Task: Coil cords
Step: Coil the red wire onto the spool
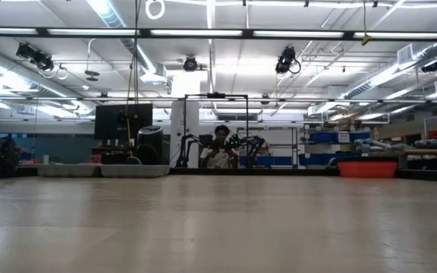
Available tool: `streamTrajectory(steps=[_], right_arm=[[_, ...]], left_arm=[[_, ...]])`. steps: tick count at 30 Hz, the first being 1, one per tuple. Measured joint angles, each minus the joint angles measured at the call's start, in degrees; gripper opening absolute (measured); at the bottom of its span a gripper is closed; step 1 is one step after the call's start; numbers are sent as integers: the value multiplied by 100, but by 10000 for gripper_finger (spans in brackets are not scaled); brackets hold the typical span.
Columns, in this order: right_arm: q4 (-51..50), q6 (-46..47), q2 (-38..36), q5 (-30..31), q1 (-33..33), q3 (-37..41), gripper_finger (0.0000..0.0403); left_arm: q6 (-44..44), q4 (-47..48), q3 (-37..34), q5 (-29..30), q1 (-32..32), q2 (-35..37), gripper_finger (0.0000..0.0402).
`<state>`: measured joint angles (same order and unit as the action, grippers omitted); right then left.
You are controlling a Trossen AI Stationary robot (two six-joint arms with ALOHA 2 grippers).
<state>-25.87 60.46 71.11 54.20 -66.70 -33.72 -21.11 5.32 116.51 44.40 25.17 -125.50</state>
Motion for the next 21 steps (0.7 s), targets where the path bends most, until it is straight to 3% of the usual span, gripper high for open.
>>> streamTrajectory(steps=[5, 10, 16, 21], right_arm=[[1653, -453, 0, -67, 48, 729, 134], [3310, -1304, 0, -566, 290, 1226, 134], [4515, -2521, 2, -956, 599, 1360, 134], [5020, -3094, 2, -1511, 1031, 1360, 134]], left_arm=[[-16, -180, -2, -322, 230, 138, 0], [11, -418, -7, -352, 636, 127, 0], [248, -334, -253, 852, 1040, 123, 0], [802, -325, -477, 1043, 1116, 121, 0]])
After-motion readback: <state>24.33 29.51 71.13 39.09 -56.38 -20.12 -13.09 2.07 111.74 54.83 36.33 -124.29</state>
